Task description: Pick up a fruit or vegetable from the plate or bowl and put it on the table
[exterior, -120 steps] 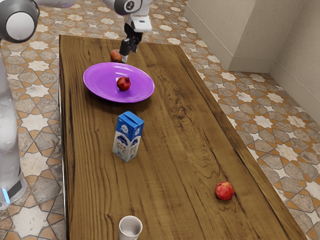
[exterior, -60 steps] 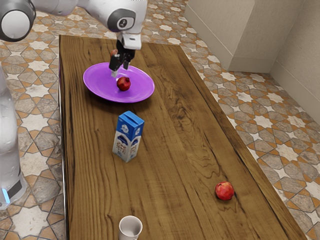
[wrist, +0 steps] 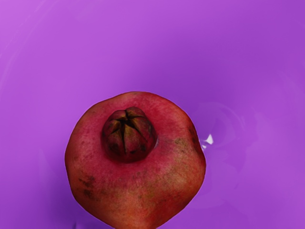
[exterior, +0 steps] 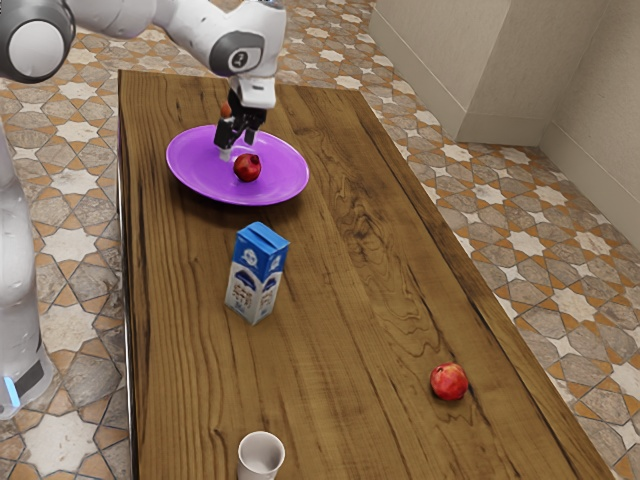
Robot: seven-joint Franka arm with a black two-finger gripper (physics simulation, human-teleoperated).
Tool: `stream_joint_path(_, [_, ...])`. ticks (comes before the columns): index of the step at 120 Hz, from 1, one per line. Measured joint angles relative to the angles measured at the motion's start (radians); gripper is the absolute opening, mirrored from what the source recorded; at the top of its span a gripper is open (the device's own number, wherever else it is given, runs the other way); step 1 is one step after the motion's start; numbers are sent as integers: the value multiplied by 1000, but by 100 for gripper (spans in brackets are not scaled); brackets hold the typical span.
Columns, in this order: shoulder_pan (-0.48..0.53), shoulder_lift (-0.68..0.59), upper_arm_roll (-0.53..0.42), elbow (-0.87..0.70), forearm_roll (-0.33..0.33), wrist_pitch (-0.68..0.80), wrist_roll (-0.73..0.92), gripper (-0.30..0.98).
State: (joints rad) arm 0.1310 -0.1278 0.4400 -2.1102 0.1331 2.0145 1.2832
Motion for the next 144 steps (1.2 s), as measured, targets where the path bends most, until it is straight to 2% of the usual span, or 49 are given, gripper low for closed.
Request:
stream_joint_path(50, [-5, 25, -47, -1, -16, 42, 9, 69])
stream_joint_path(144, [-1, 71, -49, -4, -26, 75, 9, 69])
